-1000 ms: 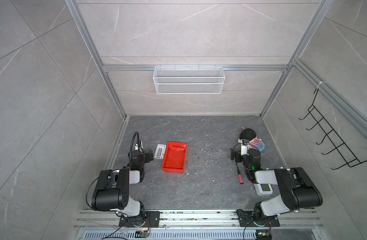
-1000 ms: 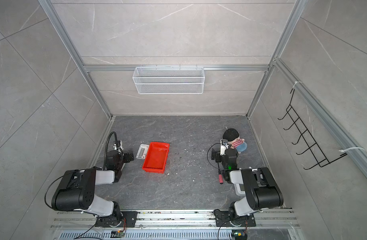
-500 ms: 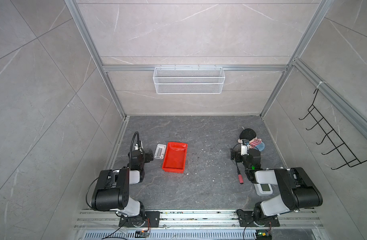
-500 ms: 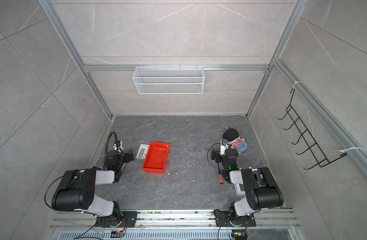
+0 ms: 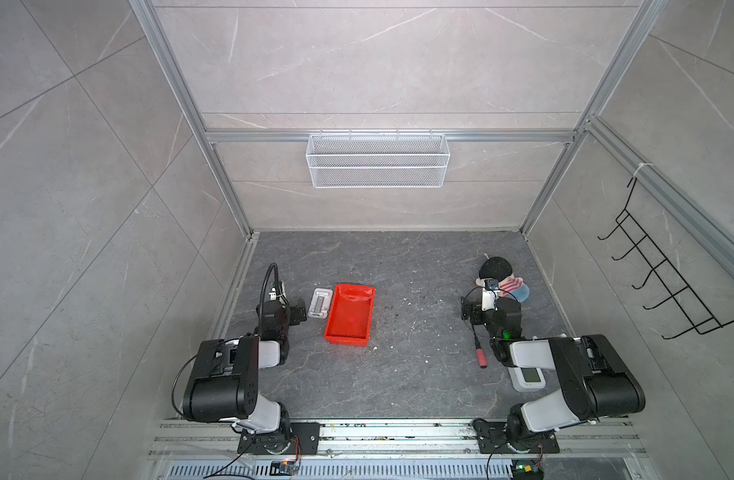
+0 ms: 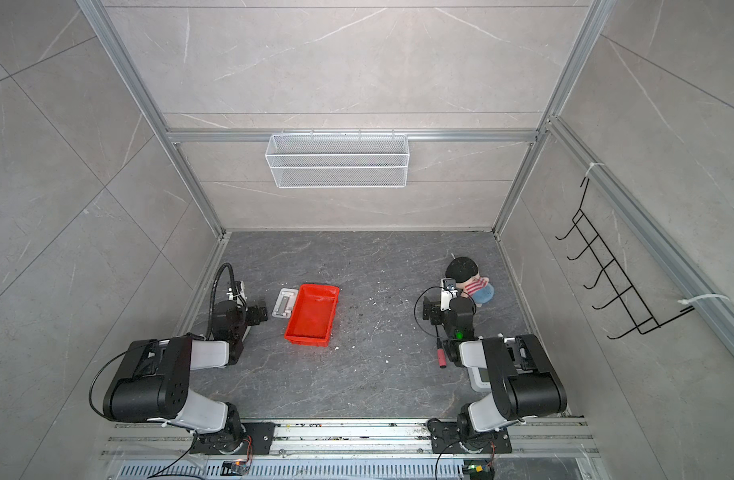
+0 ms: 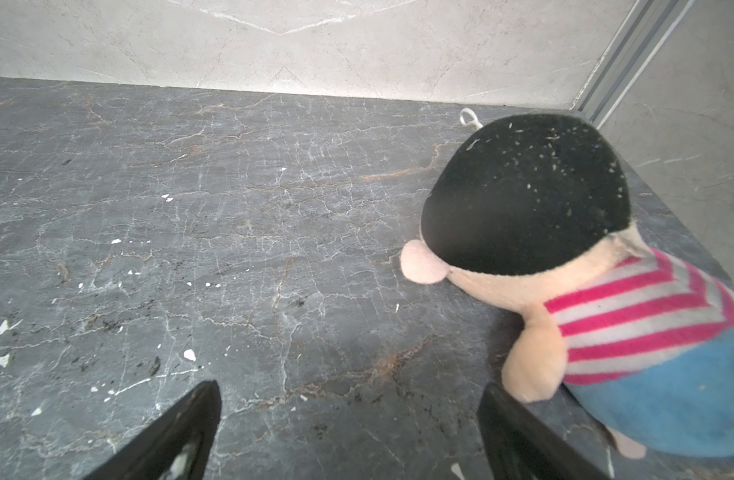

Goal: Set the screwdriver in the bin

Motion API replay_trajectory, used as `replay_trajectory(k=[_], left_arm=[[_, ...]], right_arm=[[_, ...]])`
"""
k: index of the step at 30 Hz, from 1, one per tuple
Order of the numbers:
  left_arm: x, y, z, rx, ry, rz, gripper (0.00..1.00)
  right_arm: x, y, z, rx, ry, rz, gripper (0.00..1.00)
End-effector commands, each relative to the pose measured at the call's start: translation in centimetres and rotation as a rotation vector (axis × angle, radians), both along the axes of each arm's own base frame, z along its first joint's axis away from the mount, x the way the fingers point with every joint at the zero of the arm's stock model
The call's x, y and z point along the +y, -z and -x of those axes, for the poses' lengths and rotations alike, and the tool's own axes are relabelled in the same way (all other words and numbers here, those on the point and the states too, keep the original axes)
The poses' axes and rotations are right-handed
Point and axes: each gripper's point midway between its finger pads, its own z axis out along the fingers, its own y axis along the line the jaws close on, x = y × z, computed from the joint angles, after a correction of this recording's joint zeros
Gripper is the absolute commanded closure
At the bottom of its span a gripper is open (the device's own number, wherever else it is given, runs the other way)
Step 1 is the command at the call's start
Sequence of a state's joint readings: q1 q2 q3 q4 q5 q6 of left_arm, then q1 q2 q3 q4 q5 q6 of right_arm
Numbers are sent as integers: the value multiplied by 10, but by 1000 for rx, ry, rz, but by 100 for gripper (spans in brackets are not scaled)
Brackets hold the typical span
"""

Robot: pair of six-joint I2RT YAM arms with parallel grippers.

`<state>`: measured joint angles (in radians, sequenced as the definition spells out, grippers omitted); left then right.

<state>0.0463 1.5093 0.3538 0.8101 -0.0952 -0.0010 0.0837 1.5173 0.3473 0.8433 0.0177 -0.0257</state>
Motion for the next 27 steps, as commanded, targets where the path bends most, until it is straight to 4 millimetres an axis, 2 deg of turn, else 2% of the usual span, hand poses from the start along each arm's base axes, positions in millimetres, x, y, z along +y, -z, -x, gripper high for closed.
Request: replay_trajectory(k=[1, 7, 11, 16, 19, 27], left_arm=[[1, -19, -6, -46, -8, 5, 0], [-4, -49, 1, -67, -5, -21, 0], [-23, -69, 6, -88, 60, -90, 0], [-67, -92, 14, -109, 222, -159, 0], [-102, -105, 23, -120, 357, -185, 0], [-185, -129, 50, -142, 715, -132, 0]], right_arm=[[3, -14, -8, -42, -8, -18, 1], [5, -36, -1, -73, -22, -19, 1], [3, -54, 12, -95, -17, -20, 1], [6, -78, 28, -81, -38, -8, 1], [10, -93, 40, -71, -63, 0, 1], [32, -116, 74, 0, -145, -9, 1]])
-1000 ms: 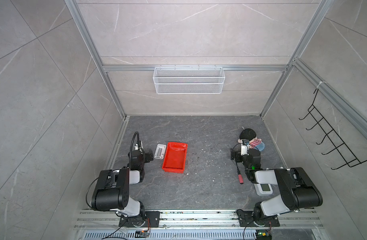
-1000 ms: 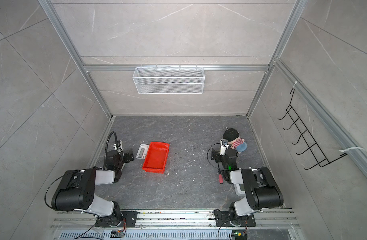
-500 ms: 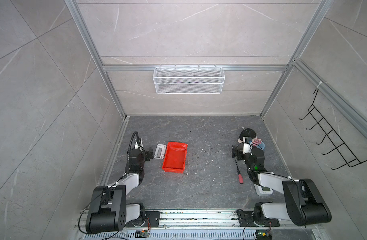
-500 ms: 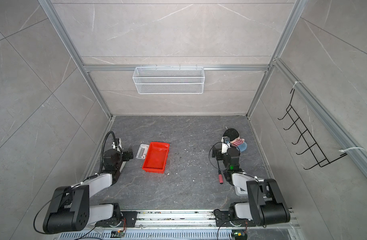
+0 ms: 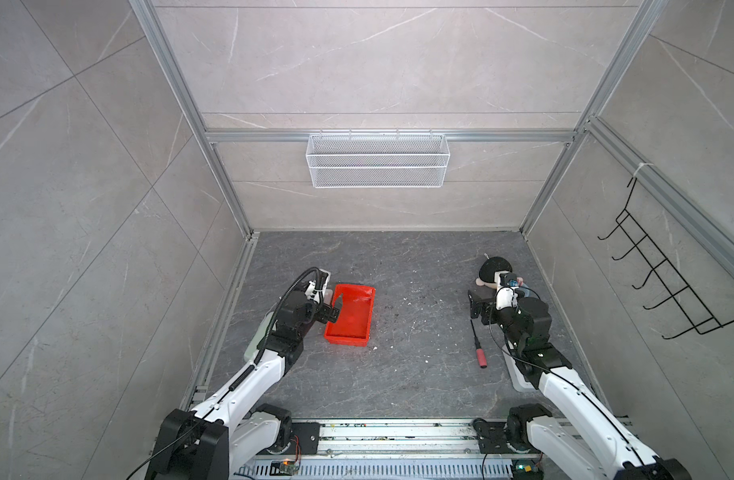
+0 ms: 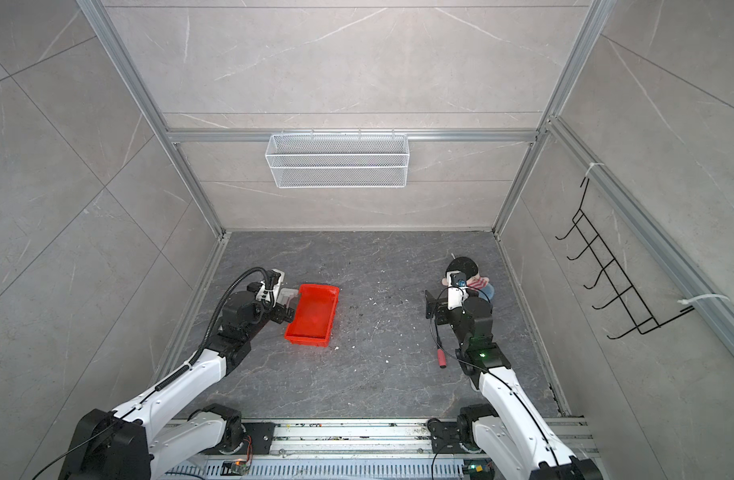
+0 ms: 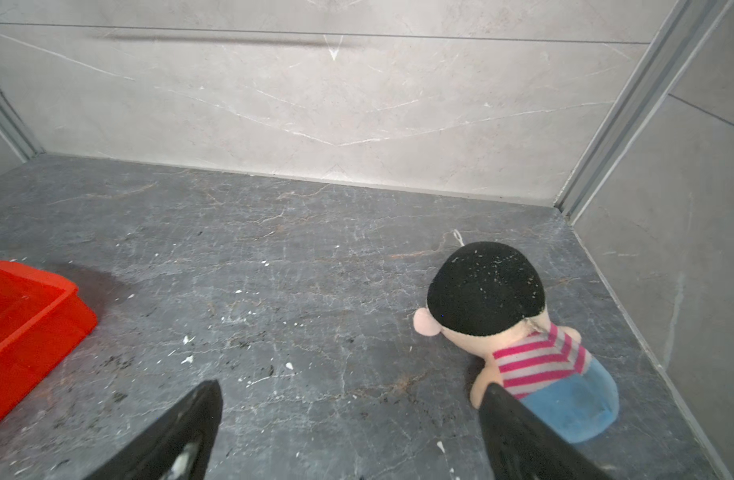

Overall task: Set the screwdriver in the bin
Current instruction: 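Lift the red bin with the left gripper while the right gripper reaches toward the screwdriver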

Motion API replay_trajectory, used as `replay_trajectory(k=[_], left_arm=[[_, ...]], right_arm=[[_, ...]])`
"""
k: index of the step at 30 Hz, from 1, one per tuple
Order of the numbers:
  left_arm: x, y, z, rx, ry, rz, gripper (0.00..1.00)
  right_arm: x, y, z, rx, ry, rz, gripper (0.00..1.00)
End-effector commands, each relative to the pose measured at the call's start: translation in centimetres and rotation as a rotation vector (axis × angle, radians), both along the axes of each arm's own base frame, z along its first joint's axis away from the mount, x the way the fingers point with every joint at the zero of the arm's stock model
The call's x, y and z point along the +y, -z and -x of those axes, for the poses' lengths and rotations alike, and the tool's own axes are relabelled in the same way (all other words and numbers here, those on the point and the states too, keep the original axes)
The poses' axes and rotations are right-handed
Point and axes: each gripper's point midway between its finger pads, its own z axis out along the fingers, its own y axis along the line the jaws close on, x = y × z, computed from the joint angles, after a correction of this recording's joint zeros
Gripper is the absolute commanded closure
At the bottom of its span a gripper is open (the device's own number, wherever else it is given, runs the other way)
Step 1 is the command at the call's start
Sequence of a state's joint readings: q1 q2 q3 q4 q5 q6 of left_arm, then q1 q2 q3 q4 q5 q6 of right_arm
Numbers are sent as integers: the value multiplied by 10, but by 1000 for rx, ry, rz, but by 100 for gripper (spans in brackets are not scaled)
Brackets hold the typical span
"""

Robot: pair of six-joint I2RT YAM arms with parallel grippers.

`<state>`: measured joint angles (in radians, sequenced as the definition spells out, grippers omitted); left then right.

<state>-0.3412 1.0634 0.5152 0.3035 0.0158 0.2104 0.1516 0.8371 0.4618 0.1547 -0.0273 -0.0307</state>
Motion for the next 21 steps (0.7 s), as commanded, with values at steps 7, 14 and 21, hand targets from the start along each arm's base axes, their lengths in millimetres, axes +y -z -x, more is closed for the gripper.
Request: replay_trajectory(k=[7, 14, 21], left_arm=[[-77, -30, 38, 9, 412, 54, 0], [-112, -30, 62, 52, 595, 83, 0], [-134, -25, 85, 90, 745, 67, 0]], right_arm=[[-1, -2, 28, 165, 55, -42, 1], [-15, 21, 34, 418, 213, -106, 1], [-24, 69, 52, 750, 338, -61, 1]])
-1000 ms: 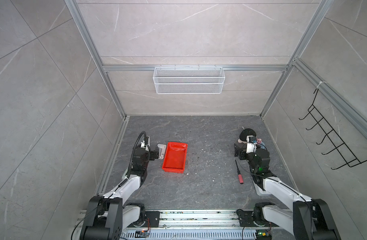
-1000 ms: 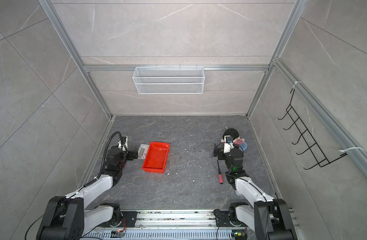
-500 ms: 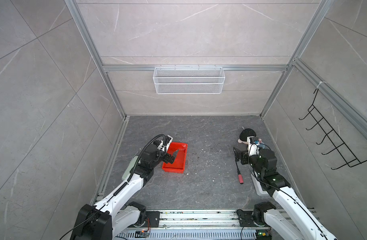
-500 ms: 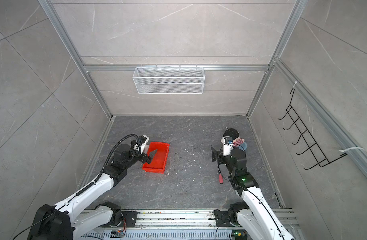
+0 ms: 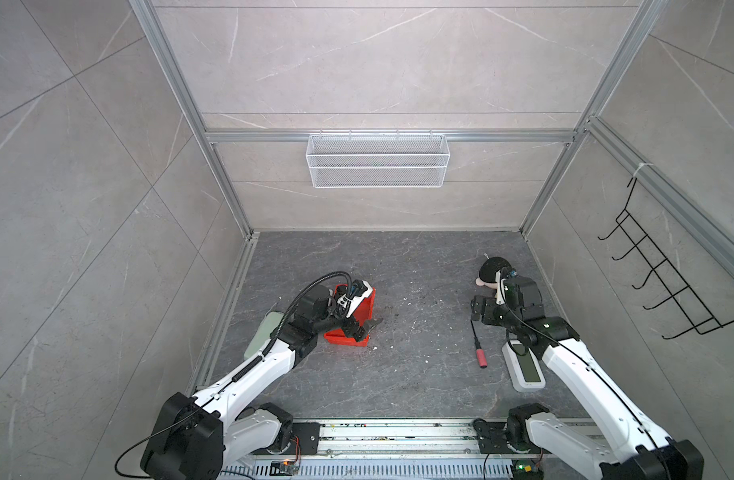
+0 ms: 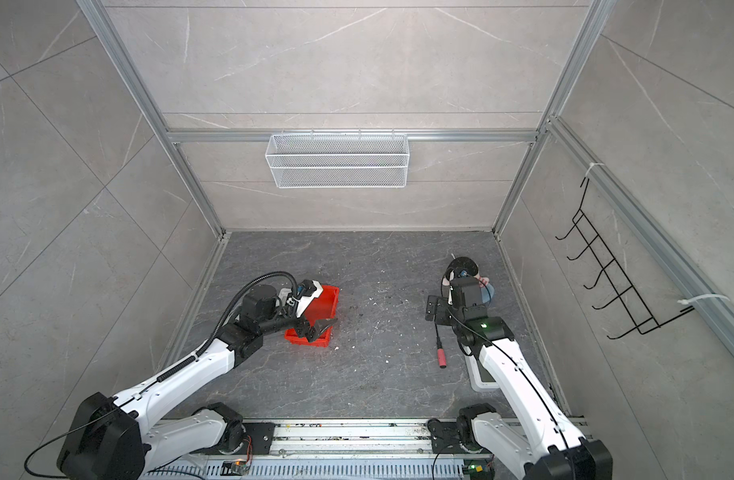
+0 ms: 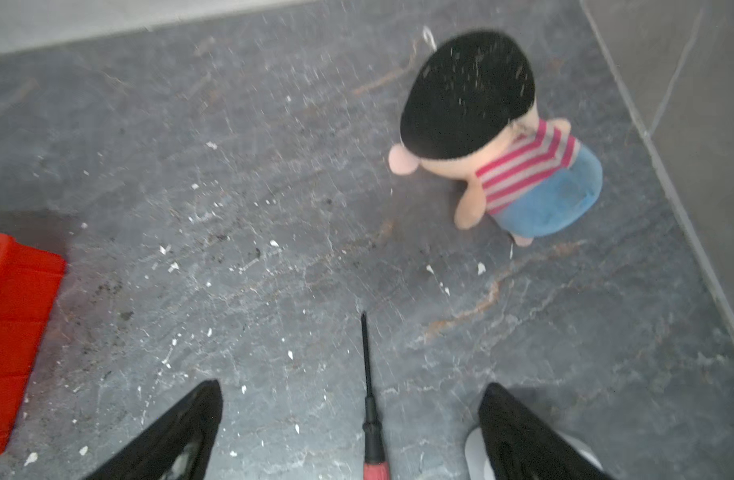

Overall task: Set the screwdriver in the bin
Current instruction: 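Lift the red bin with the left gripper while the right gripper reaches toward the screwdriver, then close the right gripper on the red screwdriver handle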

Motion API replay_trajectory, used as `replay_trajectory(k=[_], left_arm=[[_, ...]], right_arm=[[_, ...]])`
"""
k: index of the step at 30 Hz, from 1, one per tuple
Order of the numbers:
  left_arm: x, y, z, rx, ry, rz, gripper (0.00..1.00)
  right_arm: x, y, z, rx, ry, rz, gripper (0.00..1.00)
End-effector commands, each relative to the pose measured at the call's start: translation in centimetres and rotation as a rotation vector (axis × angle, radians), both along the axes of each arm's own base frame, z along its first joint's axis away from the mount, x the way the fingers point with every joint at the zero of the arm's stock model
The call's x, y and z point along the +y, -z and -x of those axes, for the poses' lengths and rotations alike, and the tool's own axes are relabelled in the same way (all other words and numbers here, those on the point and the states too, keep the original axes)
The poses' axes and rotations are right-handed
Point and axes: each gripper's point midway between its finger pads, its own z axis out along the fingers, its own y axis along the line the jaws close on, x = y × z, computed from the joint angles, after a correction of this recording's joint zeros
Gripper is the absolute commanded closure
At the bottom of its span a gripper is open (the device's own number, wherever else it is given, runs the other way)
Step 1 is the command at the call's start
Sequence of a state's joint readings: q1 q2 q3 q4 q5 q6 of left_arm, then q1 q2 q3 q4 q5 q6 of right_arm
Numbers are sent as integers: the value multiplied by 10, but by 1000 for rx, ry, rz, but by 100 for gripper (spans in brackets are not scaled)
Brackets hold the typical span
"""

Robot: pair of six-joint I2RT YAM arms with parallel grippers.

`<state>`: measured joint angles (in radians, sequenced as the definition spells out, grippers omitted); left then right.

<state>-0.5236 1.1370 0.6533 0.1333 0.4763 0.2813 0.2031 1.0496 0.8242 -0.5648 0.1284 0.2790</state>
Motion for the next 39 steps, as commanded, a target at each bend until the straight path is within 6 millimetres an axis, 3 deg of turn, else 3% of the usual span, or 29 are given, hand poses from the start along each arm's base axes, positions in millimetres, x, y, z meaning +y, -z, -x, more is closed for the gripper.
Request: replay_trajectory(k=[1, 7, 11, 19, 31, 39], left_arm=[[-16, -15, 17, -32, 131, 12, 0], [-25, -7, 38, -16, 216, -6, 0], [-26, -3, 41, -9, 232, -11, 0], [-27, 2, 43, -4, 254, -22, 0], [-28, 3, 43, -3, 256, -24, 0], [-25, 0, 42, -12, 239, -26, 0]], right_arm=[[-8, 31, 29, 225, 83, 6, 1], [0, 63, 45, 397, 91, -27, 5], [4, 91, 58, 537, 84, -29, 10], [5, 123, 70, 651, 107, -31, 23], [2, 148, 89, 740, 125, -17, 49], [3, 158, 90, 750, 144, -25, 70]])
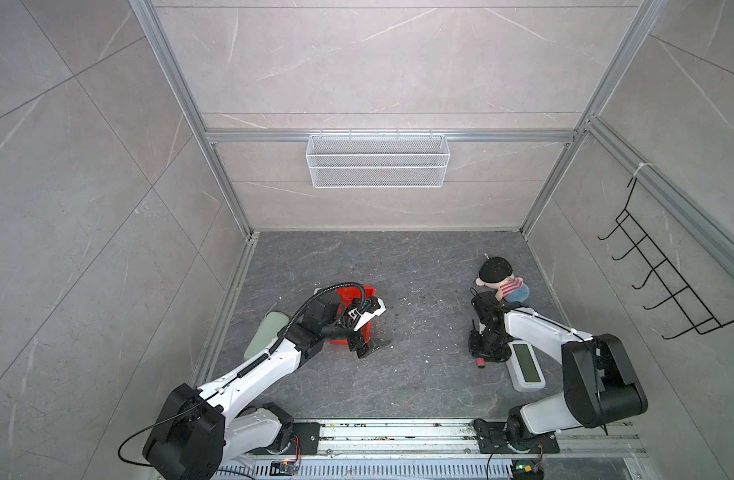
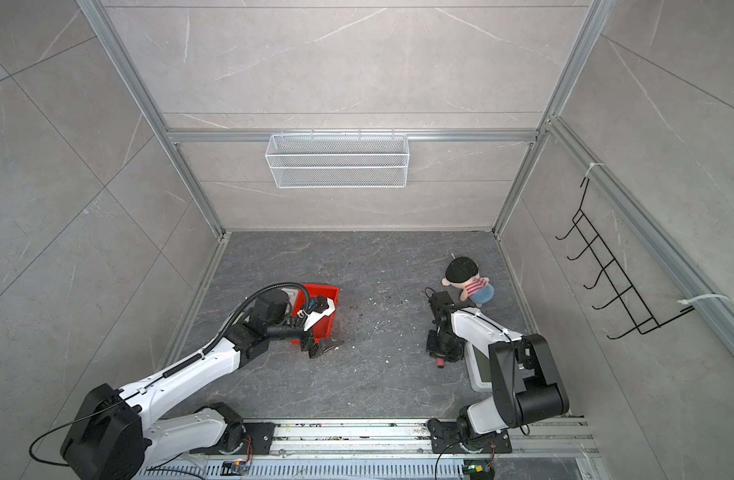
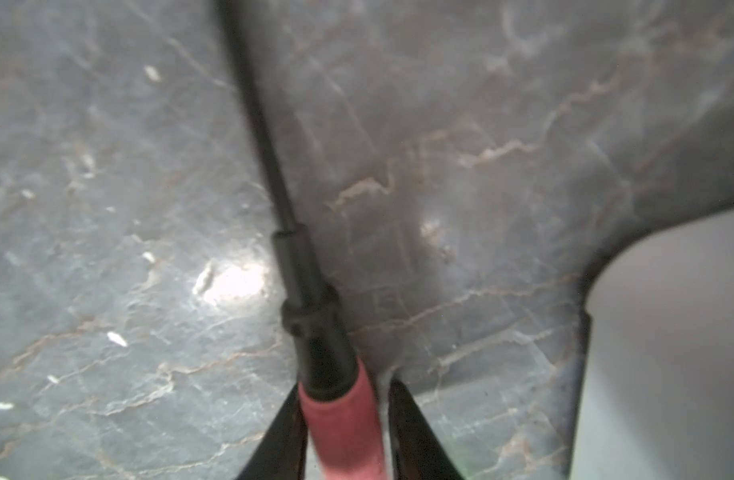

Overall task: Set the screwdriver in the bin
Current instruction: 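Close the right gripper on the red screwdriver handle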

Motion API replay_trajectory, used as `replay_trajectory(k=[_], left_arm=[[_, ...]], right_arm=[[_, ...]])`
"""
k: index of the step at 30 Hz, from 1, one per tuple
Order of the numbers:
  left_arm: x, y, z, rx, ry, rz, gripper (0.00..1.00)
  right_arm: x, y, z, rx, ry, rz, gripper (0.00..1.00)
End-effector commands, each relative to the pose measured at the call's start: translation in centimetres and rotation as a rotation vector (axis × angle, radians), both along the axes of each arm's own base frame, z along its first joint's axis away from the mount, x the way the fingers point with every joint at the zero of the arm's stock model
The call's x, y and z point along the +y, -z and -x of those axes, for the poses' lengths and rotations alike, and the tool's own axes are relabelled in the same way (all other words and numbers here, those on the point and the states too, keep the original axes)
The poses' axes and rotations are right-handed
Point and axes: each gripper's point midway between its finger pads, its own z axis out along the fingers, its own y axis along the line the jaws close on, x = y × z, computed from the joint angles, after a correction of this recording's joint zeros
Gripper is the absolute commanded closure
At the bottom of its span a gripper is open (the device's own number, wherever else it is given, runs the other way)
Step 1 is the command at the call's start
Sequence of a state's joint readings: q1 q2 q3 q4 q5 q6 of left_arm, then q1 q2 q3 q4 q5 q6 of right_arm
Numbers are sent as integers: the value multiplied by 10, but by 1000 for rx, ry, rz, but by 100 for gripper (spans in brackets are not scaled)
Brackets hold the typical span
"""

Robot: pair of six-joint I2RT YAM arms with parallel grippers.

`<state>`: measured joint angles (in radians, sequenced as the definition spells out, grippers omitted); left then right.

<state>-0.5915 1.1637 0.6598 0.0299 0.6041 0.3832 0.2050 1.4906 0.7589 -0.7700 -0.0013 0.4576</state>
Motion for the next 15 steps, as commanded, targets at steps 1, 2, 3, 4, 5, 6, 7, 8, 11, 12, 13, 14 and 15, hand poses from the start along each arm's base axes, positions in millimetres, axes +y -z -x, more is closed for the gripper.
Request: replay_trajectory(k=[1, 2, 3, 4, 5, 6, 7, 8, 11, 12, 13, 14, 15], left_arm=[[-3, -20, -1, -61, 16, 26, 0], [-2, -20, -1, -61, 14, 27, 0], [-2, -19, -1, -58, 13, 25, 0], [-2, -19, -1, -56, 12, 25, 0], [-3, -19, -2, -56, 11, 26, 0], [-3, -18, -2, -54, 9, 26, 0], [-3, -18, -3, -52, 7, 26, 0], [-3, -18, -4, -53, 5, 27, 0], [-3, -17, -7, -52, -12, 27, 0], [-3, -17, -8, -51, -19, 30, 0], [-3, -18, -9, -56, -30, 36, 0], [-2, -20, -11, -58, -42, 45, 0], [-2, -21, -13, -56, -58, 54, 0]], right_arm=[[-3, 9, 7, 29, 13, 20, 73], [-4, 8, 7, 27, 11, 21, 78], [-4, 8, 8, 27, 12, 24, 82], [-4, 7, 8, 24, 10, 24, 86], [-5, 6, 8, 20, 12, 26, 89], [-5, 5, 7, 17, 11, 25, 93], [-5, 5, 8, 15, 11, 26, 95], [-4, 4, 7, 11, 10, 23, 98], [-4, 1, 6, -7, 8, 18, 100], [-4, -1, 5, -17, 7, 15, 100], [-3, -5, 3, -37, 2, 12, 100], [-2, -11, -1, -72, -9, 10, 100], [0, -16, -5, -108, -25, 6, 100]])
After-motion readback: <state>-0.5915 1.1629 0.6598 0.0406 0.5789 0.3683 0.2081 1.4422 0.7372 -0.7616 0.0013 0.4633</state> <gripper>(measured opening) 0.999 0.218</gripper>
